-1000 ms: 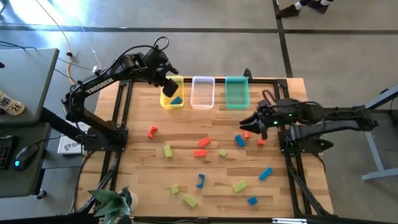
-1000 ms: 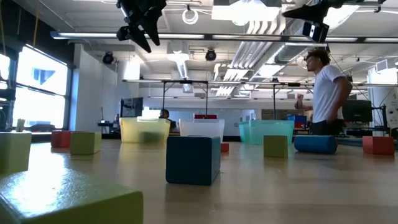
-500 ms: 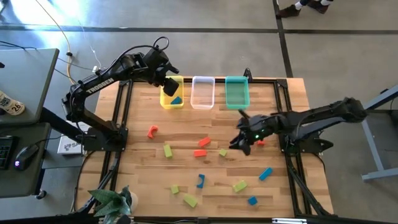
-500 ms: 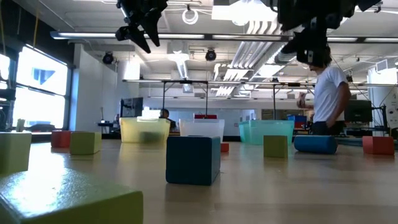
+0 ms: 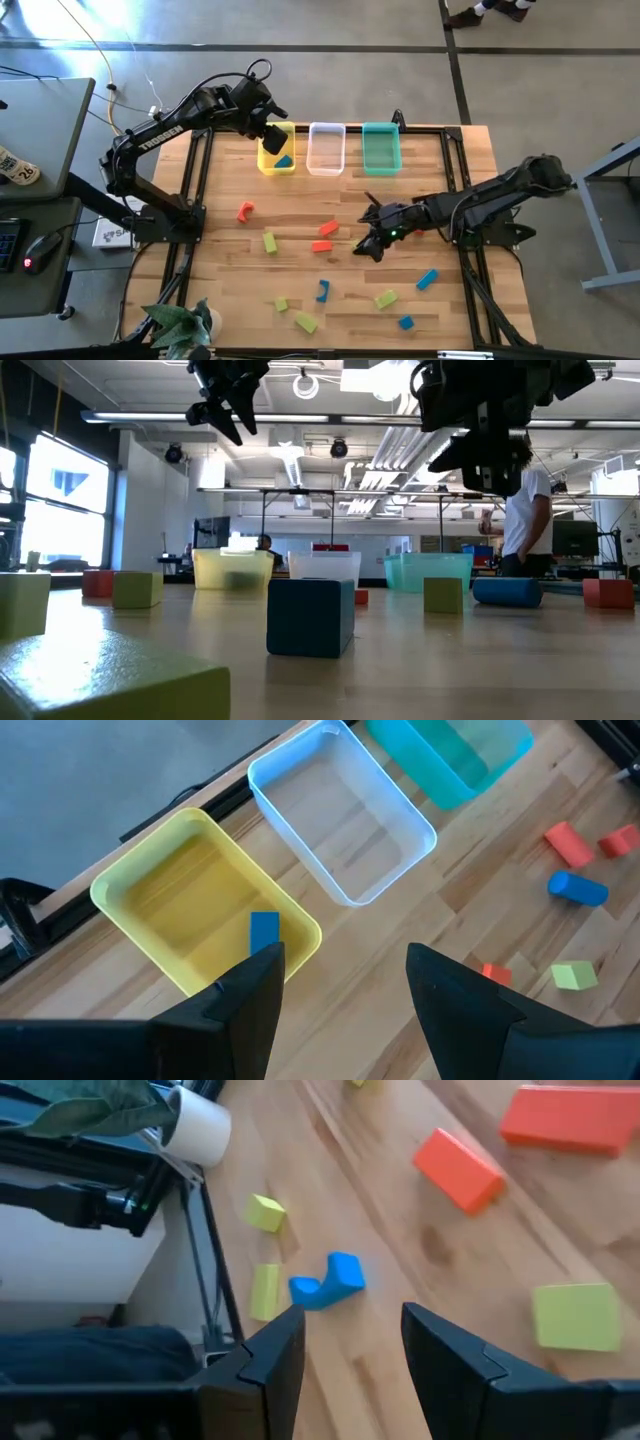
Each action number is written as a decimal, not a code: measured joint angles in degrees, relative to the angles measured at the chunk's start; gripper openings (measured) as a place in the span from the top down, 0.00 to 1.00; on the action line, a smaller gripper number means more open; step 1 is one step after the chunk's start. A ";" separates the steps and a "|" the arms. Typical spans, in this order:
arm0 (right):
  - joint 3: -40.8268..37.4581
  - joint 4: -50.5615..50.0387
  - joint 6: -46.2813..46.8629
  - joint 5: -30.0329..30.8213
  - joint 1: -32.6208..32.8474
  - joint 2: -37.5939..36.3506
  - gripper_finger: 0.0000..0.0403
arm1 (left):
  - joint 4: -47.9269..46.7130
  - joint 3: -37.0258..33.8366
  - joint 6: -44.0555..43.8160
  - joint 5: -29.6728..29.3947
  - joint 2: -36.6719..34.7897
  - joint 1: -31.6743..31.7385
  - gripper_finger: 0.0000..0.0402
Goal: Sort & place blocks by color
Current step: Put the green block into the blue bin
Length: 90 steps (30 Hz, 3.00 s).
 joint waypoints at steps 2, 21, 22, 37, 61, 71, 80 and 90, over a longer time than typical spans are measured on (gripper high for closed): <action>2.05 -0.71 -0.04 -0.07 0.32 1.41 0.61 | 0.00 0.00 0.61 0.00 0.00 0.00 0.50; 30.73 -43.50 -18.03 7.17 0.21 21.53 0.58 | -0.02 0.00 1.75 0.00 0.00 0.00 0.50; 31.10 -44.56 -18.08 7.96 0.18 22.41 0.56 | -0.02 0.00 1.75 0.00 0.00 0.00 0.50; 32.32 -46.21 -17.29 11.28 -1.60 31.11 0.45 | -0.04 0.00 1.71 0.00 0.00 0.00 0.50; 32.32 -49.24 -17.94 8.98 -3.09 33.95 0.75 | -0.02 0.00 1.71 0.00 0.02 0.00 0.50; 32.17 -52.66 -23.94 14.38 -7.72 27.05 0.75 | 0.40 0.00 1.71 0.00 0.00 -0.02 0.50; 32.19 -52.35 -30.10 23.21 -16.50 16.66 0.75 | 0.42 0.00 2.74 0.00 0.02 -2.23 0.50; 32.19 -46.91 -40.20 30.66 -31.13 11.37 0.75 | -0.12 0.00 2.69 0.03 0.00 -7.86 0.50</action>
